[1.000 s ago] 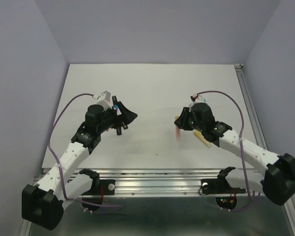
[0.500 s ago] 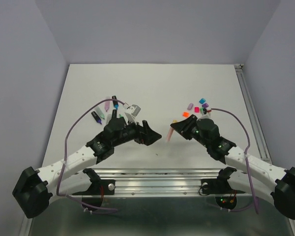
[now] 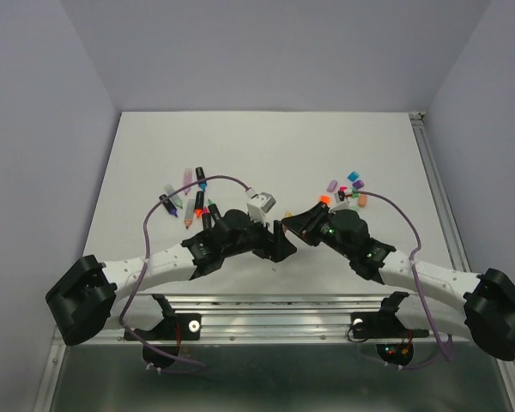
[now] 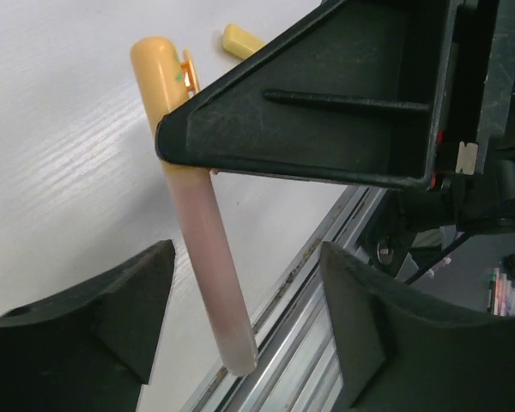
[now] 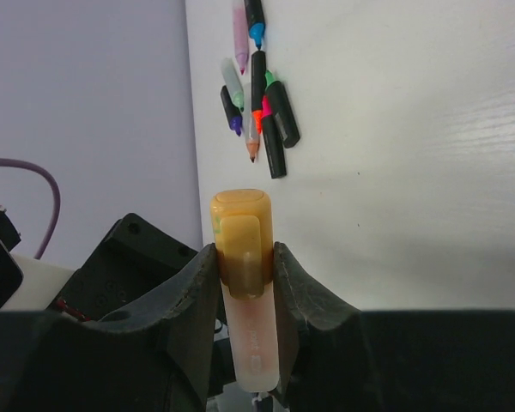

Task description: Open the pen caps

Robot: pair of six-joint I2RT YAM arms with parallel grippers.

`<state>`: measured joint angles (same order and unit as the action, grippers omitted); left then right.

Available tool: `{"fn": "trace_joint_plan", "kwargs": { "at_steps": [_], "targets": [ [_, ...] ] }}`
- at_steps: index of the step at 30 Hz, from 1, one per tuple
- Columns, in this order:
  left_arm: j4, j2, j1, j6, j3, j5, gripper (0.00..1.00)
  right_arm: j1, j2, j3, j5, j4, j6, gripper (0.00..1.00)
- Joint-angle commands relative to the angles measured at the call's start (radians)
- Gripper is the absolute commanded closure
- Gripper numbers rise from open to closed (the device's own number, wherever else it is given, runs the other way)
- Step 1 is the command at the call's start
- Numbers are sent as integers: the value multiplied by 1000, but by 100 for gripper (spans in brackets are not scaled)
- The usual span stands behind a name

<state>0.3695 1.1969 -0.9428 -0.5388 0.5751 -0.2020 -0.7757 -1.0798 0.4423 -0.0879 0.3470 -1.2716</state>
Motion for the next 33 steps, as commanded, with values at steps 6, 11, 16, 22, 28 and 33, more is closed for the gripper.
{"fn": "trace_joint_plan", "kwargs": {
  "at_steps": [6, 11, 16, 22, 28, 33],
  "targets": [
    [66, 10, -34, 13, 68, 56, 64, -37, -22, 32, 8, 81, -3, 87],
    [66, 4, -40, -12, 60, 69, 100, -51, 1, 16, -18, 86, -12, 87],
    [74, -22, -45, -47, 39, 87, 100, -56, 21, 30, -24, 66, 53, 63],
    [106, -77, -47, -78, 5, 76, 100, -57, 31, 38, -24, 69, 115, 43],
    [105, -80, -54, -95, 6, 59, 100, -57, 14, 75, -26, 92, 181, 39],
    [92, -72, -57, -116, 3, 62, 100, -57, -5, 128, -96, 43, 227, 39]
  ]
}}
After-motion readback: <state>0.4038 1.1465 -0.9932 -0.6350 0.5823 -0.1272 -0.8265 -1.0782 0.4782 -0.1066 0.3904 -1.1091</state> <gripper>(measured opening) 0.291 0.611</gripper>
